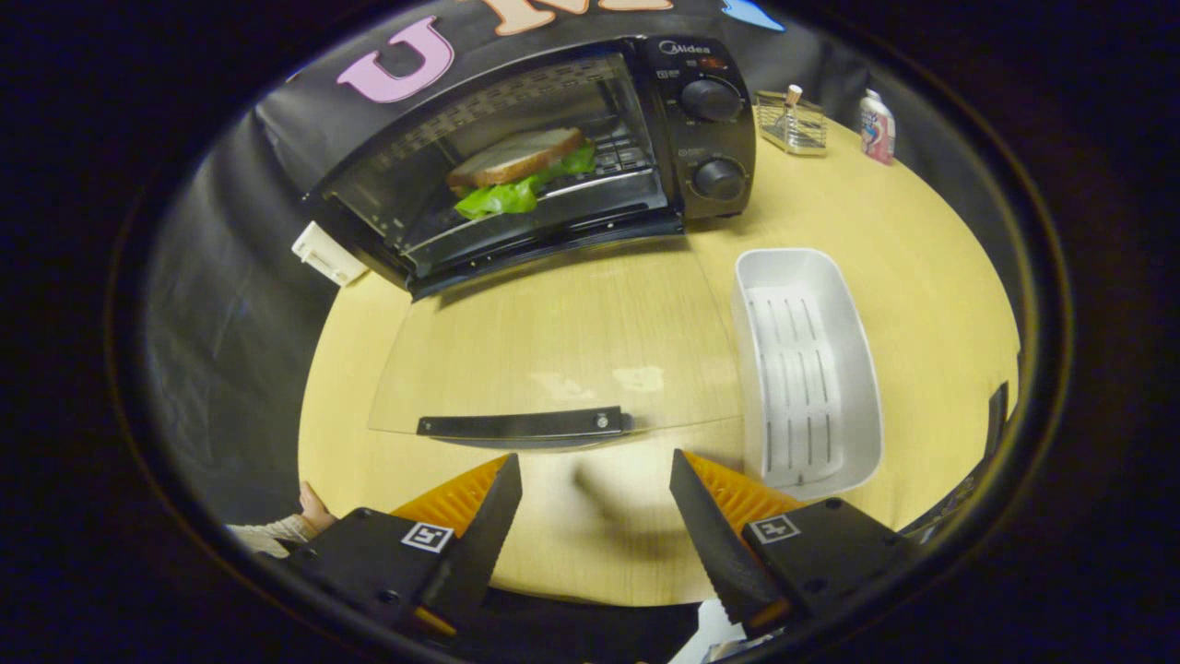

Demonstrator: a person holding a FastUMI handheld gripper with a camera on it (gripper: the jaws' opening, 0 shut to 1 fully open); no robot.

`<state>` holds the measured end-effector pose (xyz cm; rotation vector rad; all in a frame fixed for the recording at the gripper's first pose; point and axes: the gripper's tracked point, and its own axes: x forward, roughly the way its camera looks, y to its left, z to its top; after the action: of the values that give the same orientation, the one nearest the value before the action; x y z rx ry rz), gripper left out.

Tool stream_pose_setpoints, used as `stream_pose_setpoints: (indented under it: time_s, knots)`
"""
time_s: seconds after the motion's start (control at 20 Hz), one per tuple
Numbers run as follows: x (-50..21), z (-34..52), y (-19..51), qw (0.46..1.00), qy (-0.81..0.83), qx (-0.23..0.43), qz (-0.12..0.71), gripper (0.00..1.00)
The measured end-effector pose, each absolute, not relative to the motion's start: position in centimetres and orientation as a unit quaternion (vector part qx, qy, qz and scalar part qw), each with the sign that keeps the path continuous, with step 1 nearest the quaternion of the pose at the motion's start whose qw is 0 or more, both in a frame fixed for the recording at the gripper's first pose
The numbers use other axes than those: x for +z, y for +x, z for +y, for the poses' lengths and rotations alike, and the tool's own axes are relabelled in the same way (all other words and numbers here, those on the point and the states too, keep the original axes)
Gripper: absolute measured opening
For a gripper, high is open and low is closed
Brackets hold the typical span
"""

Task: Open the toaster oven, put the food inside, and close the toaster oven door.

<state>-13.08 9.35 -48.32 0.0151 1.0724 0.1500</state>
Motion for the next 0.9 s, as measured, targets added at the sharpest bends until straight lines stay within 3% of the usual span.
stream_pose_setpoints:
  time_s: [0.35, 0.9]
  knots:
    - [-46.8, 9.7, -12.3, 0.871, 0.017, 0.069, 0.487, 0.99]
    - [-36.0, 12.9, -5.6, 0.922, 0.121, 0.089, 0.356, 1.00]
